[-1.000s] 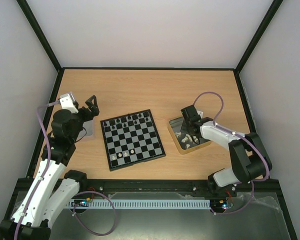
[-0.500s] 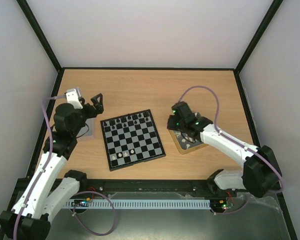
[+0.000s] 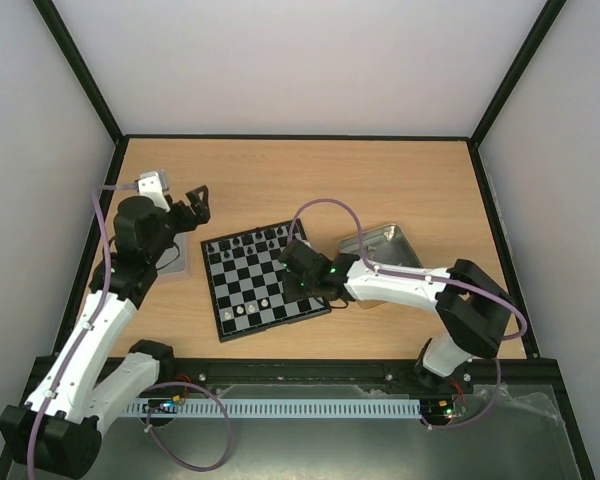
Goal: Set up the chess pieces on the board
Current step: Place the chess piece on the chessboard.
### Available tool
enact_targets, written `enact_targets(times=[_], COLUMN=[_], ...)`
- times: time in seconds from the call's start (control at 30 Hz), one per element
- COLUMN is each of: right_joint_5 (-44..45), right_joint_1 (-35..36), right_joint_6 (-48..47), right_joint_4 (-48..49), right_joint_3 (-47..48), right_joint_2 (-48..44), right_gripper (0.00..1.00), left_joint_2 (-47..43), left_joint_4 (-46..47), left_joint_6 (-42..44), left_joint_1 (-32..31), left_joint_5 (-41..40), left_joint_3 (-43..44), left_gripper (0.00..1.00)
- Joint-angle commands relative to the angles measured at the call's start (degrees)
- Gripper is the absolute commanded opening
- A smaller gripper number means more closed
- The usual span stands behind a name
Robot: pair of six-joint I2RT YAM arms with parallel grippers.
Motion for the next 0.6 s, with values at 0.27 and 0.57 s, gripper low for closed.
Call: enact_targets(times=[0.27,0.57], right_joint_5=[2.27,3.67], right_joint_1=[5.72,7.01], right_joint_6=[0.27,0.43], right_joint_4=[-3.03,-5.32], right_joint_3=[7.80,9.35], right_joint_2=[7.26,9.82], right_gripper=[0.03,0.03], left_joint_2=[-4.19,-2.40], left_joint_4=[0.62,1.19], left_joint_6=[-1.02,-3.14], left_joint_1=[-0.07,0.06], left_joint_5=[-9.19,-12.08], left_joint_3=[-2.51,-3.59], left_gripper=[1.00,1.00])
